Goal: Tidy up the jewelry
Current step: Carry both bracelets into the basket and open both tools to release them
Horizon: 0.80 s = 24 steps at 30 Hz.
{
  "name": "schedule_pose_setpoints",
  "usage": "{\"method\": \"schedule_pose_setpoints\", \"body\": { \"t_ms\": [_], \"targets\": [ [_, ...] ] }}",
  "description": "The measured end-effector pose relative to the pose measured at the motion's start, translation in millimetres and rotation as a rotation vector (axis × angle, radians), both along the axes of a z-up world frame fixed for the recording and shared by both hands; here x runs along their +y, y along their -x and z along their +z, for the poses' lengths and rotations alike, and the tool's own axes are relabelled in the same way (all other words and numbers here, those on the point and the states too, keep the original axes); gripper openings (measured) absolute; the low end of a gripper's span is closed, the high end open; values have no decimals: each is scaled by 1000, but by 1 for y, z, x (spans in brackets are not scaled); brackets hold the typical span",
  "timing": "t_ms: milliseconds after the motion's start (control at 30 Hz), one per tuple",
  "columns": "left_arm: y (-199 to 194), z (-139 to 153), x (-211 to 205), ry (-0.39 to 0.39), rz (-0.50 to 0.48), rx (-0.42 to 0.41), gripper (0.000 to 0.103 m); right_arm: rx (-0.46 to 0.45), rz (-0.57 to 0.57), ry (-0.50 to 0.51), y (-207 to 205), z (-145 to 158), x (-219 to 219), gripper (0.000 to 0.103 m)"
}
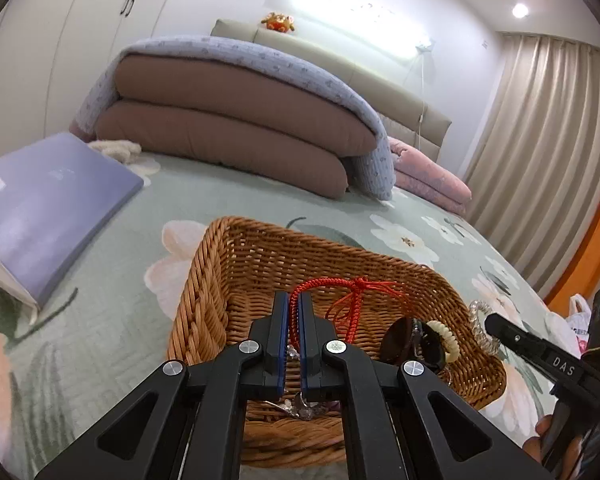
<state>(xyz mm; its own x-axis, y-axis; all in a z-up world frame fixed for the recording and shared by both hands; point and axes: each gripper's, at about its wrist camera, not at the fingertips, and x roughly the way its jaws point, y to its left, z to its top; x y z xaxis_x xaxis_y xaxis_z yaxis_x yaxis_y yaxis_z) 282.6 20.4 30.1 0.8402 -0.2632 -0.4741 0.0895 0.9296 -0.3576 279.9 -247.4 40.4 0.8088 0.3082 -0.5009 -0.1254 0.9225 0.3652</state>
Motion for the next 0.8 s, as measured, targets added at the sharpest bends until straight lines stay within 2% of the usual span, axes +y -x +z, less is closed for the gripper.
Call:
{"method": "schedule_pose_setpoints", "body": {
  "t_ms": [267,733,800],
  "targets": [
    [6,2,-17,-80,-16,-31,4,-27,-39,161,10,0,21,11],
    [5,0,-29,-132,-28,-26,4,52,-35,128,-2,-14,13,12],
    [4,-1,-27,-120,-21,-16,5,52,-38,109,-2,-14,10,12]
  ]
}}
